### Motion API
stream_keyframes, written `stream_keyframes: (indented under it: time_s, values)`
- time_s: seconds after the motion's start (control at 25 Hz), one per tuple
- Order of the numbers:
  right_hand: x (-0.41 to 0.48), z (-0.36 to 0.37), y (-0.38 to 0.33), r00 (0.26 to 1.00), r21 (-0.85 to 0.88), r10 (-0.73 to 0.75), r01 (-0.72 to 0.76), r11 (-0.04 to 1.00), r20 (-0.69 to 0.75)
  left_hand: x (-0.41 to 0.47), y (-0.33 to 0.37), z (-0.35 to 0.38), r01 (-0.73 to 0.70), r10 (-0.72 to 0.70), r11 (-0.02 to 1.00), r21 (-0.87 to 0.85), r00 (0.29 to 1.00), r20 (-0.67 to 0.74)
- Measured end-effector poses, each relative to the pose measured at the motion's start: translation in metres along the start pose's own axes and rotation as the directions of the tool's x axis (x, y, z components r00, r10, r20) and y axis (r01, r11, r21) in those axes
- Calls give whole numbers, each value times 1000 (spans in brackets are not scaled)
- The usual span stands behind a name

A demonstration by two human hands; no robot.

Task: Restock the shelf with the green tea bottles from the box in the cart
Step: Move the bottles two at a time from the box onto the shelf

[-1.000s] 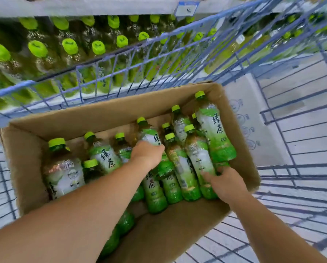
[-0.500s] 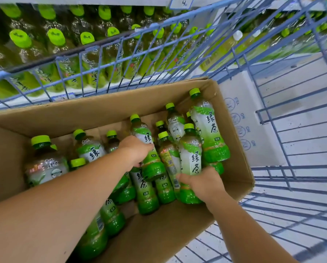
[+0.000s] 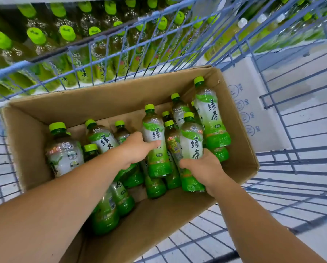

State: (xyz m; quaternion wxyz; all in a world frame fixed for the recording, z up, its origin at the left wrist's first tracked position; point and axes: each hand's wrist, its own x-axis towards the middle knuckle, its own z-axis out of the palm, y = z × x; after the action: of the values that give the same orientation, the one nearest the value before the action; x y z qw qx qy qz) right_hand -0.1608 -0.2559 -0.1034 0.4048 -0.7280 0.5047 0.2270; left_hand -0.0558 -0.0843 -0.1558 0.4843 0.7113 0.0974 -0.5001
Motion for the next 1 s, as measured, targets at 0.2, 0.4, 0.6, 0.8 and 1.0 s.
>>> stream_keyframes:
  time_s: [0.2,0.4,0.6,0.8,1.0]
  values:
    - [-43,2,-11,996,31,-66,64,997,57,-65,-1,-19,-37,34,988,-147,999,-23]
    - [-114,-6,-37,989,132,-122,110,985,83,-159,20,-51,-95,85,974,-207,995,-54]
    - [-185,-12,-67,965,114,-239,226,967,106,-246,27,-86,-166,133,954,-250,980,-145]
    - [-245,-3,-110,940,99,-313,301,948,134,-321,30,-127,-225,160,915,-334,964,-212]
    - [-305,18,-157,889,67,-425,420,905,170,-379,32,-170,-335,238,912,-237,902,-359]
